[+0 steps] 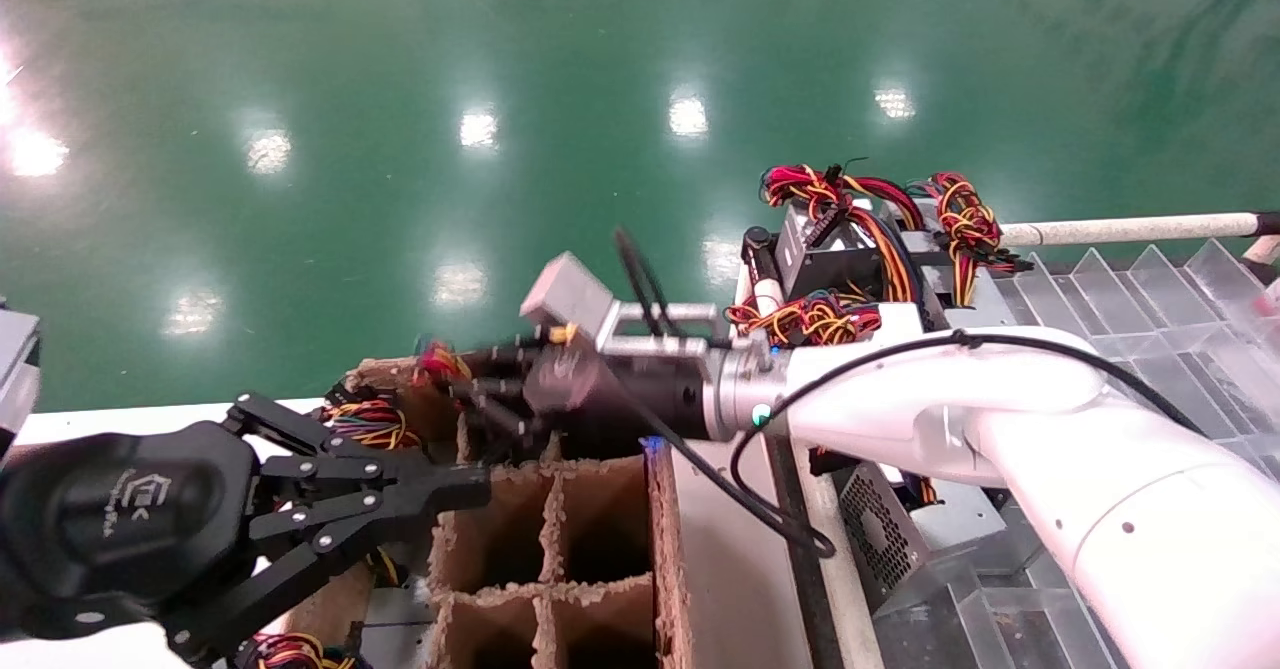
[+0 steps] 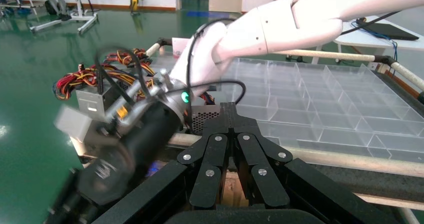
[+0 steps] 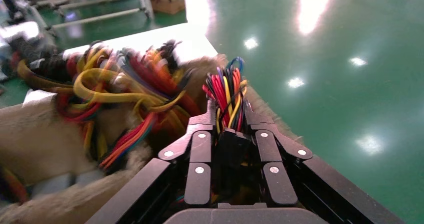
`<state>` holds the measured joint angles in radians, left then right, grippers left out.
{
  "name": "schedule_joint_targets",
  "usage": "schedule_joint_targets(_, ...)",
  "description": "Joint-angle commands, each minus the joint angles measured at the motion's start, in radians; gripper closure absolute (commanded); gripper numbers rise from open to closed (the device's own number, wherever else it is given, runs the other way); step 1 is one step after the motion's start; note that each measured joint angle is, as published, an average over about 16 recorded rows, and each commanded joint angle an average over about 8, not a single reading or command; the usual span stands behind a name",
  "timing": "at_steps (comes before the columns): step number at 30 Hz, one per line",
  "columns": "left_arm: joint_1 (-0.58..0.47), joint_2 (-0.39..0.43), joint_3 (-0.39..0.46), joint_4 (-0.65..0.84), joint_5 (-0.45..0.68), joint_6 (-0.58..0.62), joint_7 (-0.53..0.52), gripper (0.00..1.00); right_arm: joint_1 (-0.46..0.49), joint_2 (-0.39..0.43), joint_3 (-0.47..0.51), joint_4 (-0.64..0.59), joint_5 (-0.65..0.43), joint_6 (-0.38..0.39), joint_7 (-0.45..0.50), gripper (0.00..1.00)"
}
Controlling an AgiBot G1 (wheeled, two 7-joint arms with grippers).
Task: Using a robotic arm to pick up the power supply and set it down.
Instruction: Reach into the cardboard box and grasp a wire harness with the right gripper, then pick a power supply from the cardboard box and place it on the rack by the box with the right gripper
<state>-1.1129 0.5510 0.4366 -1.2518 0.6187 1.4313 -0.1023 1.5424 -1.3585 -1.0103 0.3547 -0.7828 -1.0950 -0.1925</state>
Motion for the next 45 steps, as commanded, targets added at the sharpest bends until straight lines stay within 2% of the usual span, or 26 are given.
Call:
schedule_joint_targets(1, 0.000, 0.000, 0.000, 0.000, 0.000, 0.000, 0.000, 1.00, 0.002, 0.001, -0.006, -0.006, 0.011, -0.003, -0.005, 1.00)
schedule_joint_targets(12, 0.000, 0.000, 0.000, 0.000, 0.000, 0.000, 0.000, 1.00, 0.020, 0.019, 0.037, -0.097, 0.134, -0.122, -0.003, 1.00)
schedule_joint_targets(22, 0.000, 0.000, 0.000, 0.000, 0.000, 0.000, 0.000, 1.00, 0.063, 0.058, 0.164, -0.181, 0.339, -0.350, 0.063, 1.00)
schedule_joint_targets(28, 0.000, 0.000, 0.000, 0.000, 0.000, 0.000, 0.000, 1.00, 0.134, 0.096, 0.201, -0.166, 0.391, -0.466, 0.069, 1.00)
schedule_joint_targets(31, 0.000, 0.000, 0.000, 0.000, 0.000, 0.000, 0.000, 1.00, 0.177, 0.137, 0.203, -0.122, 0.392, -0.489, 0.060, 1.00)
schedule_joint_targets(35, 0.000, 0.000, 0.000, 0.000, 0.000, 0.000, 0.000, 1.00, 0.220, 0.223, 0.193, -0.001, 0.389, -0.501, 0.063, 1.00)
schedule_joint_targets(45, 0.000, 0.000, 0.000, 0.000, 0.000, 0.000, 0.000, 1.00, 0.202, 0.545, 0.175, 0.352, 0.424, -0.476, 0.160, 1.00)
